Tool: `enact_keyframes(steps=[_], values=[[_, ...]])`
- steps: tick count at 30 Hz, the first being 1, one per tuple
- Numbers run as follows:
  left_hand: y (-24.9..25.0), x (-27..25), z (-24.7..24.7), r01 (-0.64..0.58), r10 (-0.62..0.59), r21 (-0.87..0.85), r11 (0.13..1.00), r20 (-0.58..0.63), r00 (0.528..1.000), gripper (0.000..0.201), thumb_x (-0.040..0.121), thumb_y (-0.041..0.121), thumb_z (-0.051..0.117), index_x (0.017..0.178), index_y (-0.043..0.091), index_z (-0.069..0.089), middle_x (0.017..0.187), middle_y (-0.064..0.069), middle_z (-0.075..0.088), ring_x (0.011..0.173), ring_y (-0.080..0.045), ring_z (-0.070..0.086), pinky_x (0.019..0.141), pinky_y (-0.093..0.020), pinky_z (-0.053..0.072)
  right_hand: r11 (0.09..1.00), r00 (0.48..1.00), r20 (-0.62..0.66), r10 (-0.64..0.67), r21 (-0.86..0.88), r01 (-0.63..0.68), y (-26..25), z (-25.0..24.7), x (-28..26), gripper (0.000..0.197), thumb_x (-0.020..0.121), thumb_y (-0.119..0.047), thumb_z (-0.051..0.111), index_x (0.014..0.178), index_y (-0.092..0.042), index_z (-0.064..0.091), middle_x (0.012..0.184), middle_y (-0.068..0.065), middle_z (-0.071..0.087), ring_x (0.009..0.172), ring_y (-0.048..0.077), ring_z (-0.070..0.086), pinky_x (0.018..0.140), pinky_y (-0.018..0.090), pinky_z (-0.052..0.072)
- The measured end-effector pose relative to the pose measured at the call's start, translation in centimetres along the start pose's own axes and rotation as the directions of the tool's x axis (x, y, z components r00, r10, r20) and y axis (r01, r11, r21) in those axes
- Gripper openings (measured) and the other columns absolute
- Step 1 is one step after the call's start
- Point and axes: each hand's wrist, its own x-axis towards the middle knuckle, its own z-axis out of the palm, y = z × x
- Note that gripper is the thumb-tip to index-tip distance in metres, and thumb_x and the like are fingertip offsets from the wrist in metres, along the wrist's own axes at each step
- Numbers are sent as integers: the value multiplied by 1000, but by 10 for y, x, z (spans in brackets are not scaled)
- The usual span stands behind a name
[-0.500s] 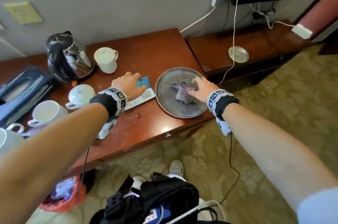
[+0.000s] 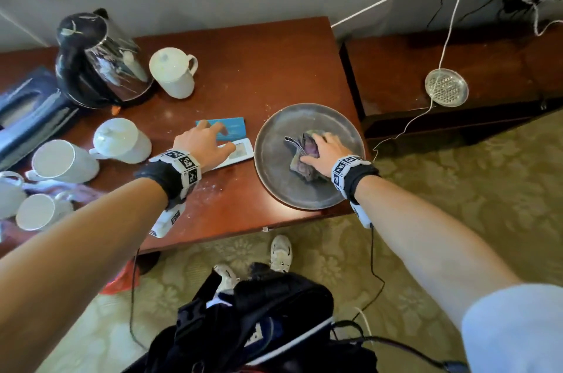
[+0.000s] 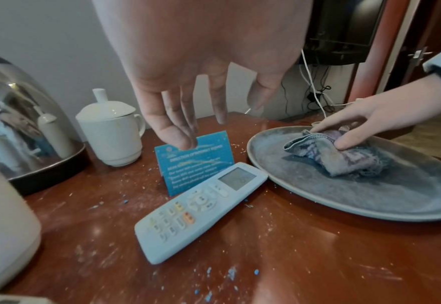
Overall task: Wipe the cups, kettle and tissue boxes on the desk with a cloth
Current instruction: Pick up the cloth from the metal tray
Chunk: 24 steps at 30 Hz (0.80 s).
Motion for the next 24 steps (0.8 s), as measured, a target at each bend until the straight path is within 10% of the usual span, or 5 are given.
enact_keyframes(steps=[7, 14, 24], values=[[-8, 0, 13, 55, -54, -26, 998, 19, 998, 44, 95, 51, 48, 134, 30, 49, 142, -6, 47, 118, -31, 56, 91, -40, 46, 989, 996, -27, -84, -127, 80, -8, 22, 2, 69, 97, -33, 53, 153, -11, 19, 156, 20, 20, 140, 38, 23, 114, 46, 28], [-22, 2, 8, 54, -55, -21, 998, -8, 998, 41, 95, 51, 48, 130, 32, 52, 135, -3, 50, 110, -27, 60, 85, -36, 47, 858, 912, 60, -407, -317, 404, -24, 2, 19, 47, 87, 0, 50, 130, -17, 53, 157, 2, 30, 145, 22, 20, 113, 40, 23], [-26, 9, -1, 22, -23, -20, 1000, -3, 1000, 41, 95, 51, 47, 131, 32, 51, 137, -2, 49, 101, -25, 60, 76, -33, 47, 976, 986, -166, -22, -217, -14, -24, 19, 8, 65, 93, -63, 42, 151, -38, 25, 162, 14, 4, 147, 39, 8, 109, 63, 24]])
